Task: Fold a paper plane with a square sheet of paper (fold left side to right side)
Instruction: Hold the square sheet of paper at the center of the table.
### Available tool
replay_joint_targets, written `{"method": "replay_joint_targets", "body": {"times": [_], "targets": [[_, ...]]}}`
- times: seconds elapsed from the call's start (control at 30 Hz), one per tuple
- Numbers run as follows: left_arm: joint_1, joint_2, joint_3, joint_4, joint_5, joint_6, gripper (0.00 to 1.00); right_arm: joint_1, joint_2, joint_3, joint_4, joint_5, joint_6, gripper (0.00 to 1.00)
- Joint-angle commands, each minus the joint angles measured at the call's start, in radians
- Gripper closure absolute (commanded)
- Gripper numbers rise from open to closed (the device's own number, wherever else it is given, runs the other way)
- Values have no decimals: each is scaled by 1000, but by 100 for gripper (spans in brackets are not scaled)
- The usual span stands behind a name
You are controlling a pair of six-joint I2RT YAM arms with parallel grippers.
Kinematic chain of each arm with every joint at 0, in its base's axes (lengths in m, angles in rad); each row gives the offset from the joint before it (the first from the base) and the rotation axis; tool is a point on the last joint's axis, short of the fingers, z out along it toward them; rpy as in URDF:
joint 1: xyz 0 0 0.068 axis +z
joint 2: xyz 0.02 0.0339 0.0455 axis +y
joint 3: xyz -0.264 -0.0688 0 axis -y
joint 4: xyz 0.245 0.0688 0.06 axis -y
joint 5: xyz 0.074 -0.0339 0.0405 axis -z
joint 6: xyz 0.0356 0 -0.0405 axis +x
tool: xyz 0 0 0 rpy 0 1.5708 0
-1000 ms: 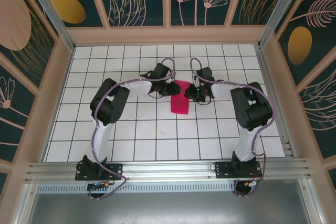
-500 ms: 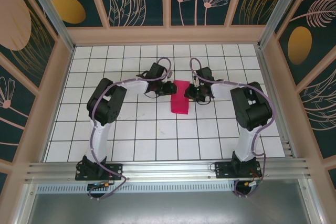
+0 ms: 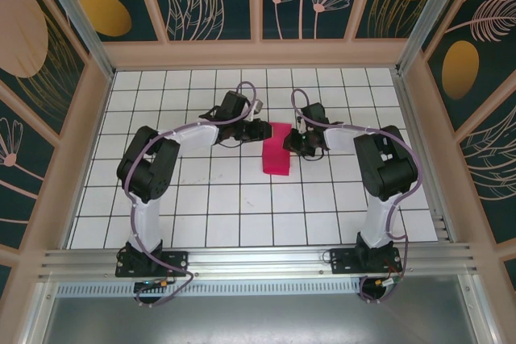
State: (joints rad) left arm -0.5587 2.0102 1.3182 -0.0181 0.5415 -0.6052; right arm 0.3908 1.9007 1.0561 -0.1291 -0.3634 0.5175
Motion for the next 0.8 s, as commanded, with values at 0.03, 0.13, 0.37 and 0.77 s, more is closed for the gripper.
{"method": "replay_joint_targets", "body": {"times": [0.03,0.13,0.37,0.77], "targets": [[-23,63,-10,33,14,-26,69,9,77,-23,-92,84,-20,78],[-31,100,-4,39,1,-31,70,10,75,-23,-90,83,-19,78],[-44,124,-23,28,-42,-32,70,10,66,-20,-75,66,-16,78],[-63,127,-79,7,-110,-30,71,-18,-45,43,-32,-4,-28,78]]}}
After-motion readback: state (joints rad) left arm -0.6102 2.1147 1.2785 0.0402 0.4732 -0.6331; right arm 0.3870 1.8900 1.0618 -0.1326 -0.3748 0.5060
